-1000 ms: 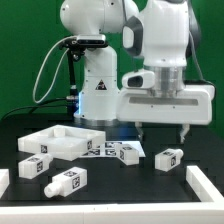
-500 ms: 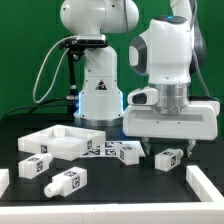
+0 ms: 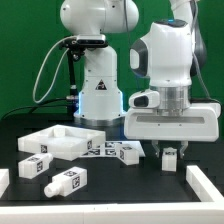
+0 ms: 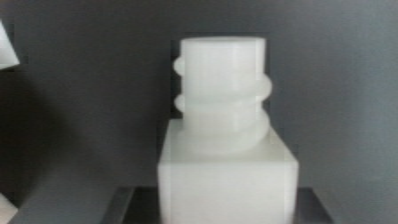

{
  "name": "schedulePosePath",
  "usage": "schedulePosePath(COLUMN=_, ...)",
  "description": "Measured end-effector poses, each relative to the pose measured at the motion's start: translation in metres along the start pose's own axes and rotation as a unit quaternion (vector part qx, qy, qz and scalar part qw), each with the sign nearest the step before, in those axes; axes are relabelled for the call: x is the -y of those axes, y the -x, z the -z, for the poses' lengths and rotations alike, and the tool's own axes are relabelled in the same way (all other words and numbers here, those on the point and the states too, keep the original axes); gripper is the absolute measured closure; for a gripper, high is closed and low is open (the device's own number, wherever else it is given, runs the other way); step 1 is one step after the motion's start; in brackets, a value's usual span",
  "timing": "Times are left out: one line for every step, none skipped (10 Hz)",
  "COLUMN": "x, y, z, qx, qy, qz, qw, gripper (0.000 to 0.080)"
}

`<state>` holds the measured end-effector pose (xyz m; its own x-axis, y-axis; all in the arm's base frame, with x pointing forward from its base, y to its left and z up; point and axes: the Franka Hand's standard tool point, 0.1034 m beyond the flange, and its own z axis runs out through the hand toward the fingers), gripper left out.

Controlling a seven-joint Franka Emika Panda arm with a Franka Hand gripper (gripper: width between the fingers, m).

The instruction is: Assemble one leg

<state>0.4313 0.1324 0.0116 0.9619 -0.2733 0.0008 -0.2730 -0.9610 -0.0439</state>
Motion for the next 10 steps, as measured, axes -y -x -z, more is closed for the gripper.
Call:
schedulePosePath(x=0.003, y=0.015, z=0.004, qx=0.003, qy=0.0, qz=0.011, qw=1.0, gripper=0.0516)
schedulePosePath(x=0.007, y=0.035, z=0.007, qx=0.002, qy=-0.001, qz=0.026, qw=1.0, gripper=0.0516)
schedulePosePath(x=0.009, y=0.053, z=0.004, qx=0.006, qy=0.002, qz=0.041, qw=0.999, gripper=0.0516)
schedulePosePath(x=0.011, y=0.062, z=0.002, qx=0.011, qy=0.005, qz=0.051, qw=0.999, gripper=0.0516)
schedulePosePath(x=0.011, y=0.063, z=-0.001, qx=0.011, qy=0.005, qz=0.061, qw=0.998, gripper=0.0516)
schedulePosePath(x=0.009, y=0.061, z=-0.002, qx=0.008, qy=0.004, qz=0.068, qw=0.998, gripper=0.0516)
schedulePosePath(x=0.01, y=0.059, z=-0.002, qx=0.006, qy=0.003, qz=0.076, qw=0.997, gripper=0.0515)
schedulePosePath(x=0.009, y=0.056, z=-0.002, qx=0.0, qy=-0.001, qz=0.078, qw=0.997, gripper=0.0515)
schedulePosePath(x=0.009, y=0.056, z=-0.002, qx=0.0, qy=-0.001, qz=0.079, qw=0.997, gripper=0.0515)
schedulePosePath(x=0.009, y=0.056, z=-0.002, qx=0.0, qy=-0.001, qz=0.081, qw=0.997, gripper=0.0515)
